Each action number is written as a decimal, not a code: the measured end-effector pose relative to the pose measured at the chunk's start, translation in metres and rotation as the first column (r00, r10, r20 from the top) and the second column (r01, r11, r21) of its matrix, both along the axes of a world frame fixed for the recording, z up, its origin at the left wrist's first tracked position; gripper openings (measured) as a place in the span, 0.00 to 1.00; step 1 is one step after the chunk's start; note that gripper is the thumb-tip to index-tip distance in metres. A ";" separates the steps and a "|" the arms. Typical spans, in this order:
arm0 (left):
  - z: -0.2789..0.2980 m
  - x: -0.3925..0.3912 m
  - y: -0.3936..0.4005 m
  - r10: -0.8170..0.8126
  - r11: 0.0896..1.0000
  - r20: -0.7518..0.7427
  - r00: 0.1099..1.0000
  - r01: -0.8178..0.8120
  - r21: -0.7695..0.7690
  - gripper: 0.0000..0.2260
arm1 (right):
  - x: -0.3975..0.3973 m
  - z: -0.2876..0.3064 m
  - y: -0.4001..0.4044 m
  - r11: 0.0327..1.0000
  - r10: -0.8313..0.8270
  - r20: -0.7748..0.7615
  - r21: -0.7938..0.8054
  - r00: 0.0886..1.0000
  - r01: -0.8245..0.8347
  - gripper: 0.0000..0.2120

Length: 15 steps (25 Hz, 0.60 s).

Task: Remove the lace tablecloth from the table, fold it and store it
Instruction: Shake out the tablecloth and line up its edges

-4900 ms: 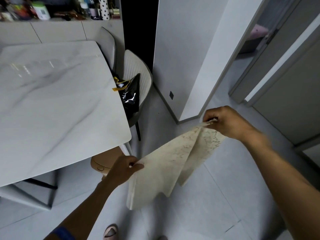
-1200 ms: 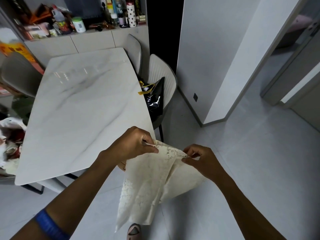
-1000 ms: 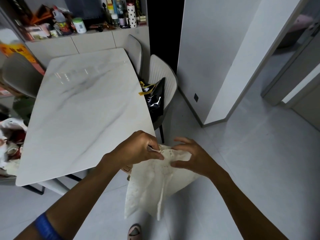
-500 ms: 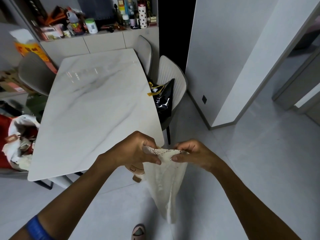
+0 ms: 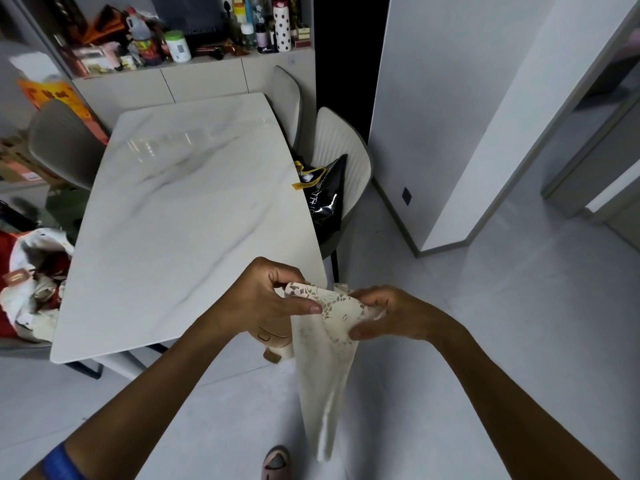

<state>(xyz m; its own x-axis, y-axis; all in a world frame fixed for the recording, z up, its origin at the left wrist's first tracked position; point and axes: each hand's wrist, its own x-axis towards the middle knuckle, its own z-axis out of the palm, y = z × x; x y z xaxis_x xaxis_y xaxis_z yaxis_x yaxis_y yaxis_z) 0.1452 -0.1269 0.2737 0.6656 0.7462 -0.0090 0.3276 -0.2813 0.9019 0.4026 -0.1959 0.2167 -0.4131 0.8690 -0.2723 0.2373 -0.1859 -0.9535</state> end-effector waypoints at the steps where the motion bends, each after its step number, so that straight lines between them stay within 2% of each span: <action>1: 0.003 -0.001 0.001 -0.015 1.000 0.015 1.000 0.015 0.012 0.07 | 0.001 -0.001 0.002 0.998 0.057 0.061 -0.020 0.997 -0.056 0.19; 2: 0.007 -0.002 0.003 -0.020 1.000 0.026 0.999 0.020 0.021 0.07 | 0.002 -0.005 0.005 0.994 0.109 0.158 -0.013 0.981 -0.108 0.22; 3: 0.011 -0.004 0.005 -0.013 1.000 0.036 0.999 0.012 0.025 0.06 | 0.002 -0.009 0.008 0.987 0.143 0.320 0.023 0.937 -0.159 0.25; 4: 0.015 -0.006 0.008 0.004 1.000 0.044 0.999 -0.006 0.029 0.06 | 0.002 -0.015 0.011 0.975 0.142 0.519 0.075 0.843 -0.211 0.28; 5: 0.019 -0.009 0.010 0.024 0.999 0.047 0.999 -0.026 0.038 0.07 | 0.000 -0.019 0.012 0.965 0.117 0.640 0.108 0.760 -0.239 0.28; 6: 0.023 -0.013 0.014 0.042 0.998 0.046 0.998 -0.044 0.051 0.07 | 0.000 -0.024 0.013 0.967 0.083 0.648 0.129 0.757 -0.218 0.26; 8: 0.031 -0.024 0.020 0.077 0.994 0.039 0.996 -0.080 0.071 0.08 | -0.001 -0.032 0.012 0.991 0.000 0.458 0.120 0.889 -0.061 0.21; 9: 0.035 -0.030 0.023 0.095 0.992 0.036 0.995 -0.098 0.080 0.09 | -0.001 -0.037 0.010 0.994 -0.036 0.397 0.106 0.917 -0.007 0.21; 11: 0.042 -0.040 0.028 0.126 0.986 0.036 0.991 -0.129 0.101 0.08 | -0.003 -0.052 0.006 0.999 -0.006 0.466 0.050 0.885 -0.019 0.27; 13: 0.048 -0.046 0.031 0.152 0.981 0.055 0.987 -0.157 0.117 0.07 | -0.009 -0.081 0.000 0.997 0.077 0.626 -0.067 0.776 -0.045 0.35; 14: 0.052 -0.048 0.034 0.167 0.976 0.062 0.984 -0.174 0.132 0.07 | -0.014 -0.096 -0.002 0.997 0.052 0.678 -0.075 0.733 -0.002 0.34; 15: 0.055 -0.050 0.036 0.181 0.968 0.055 0.982 -0.188 0.164 0.07 | -0.019 -0.104 -0.004 0.996 -0.038 0.685 -0.029 0.728 0.079 0.30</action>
<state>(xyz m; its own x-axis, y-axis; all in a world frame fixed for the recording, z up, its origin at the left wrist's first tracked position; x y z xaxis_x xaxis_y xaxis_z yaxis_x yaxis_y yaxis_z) 0.0952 -0.0909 0.3285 0.5133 0.8450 0.1500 0.3533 -0.3674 0.8603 0.3835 -0.1999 0.1127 -0.0463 0.8609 -0.5066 0.8077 -0.2661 -0.5261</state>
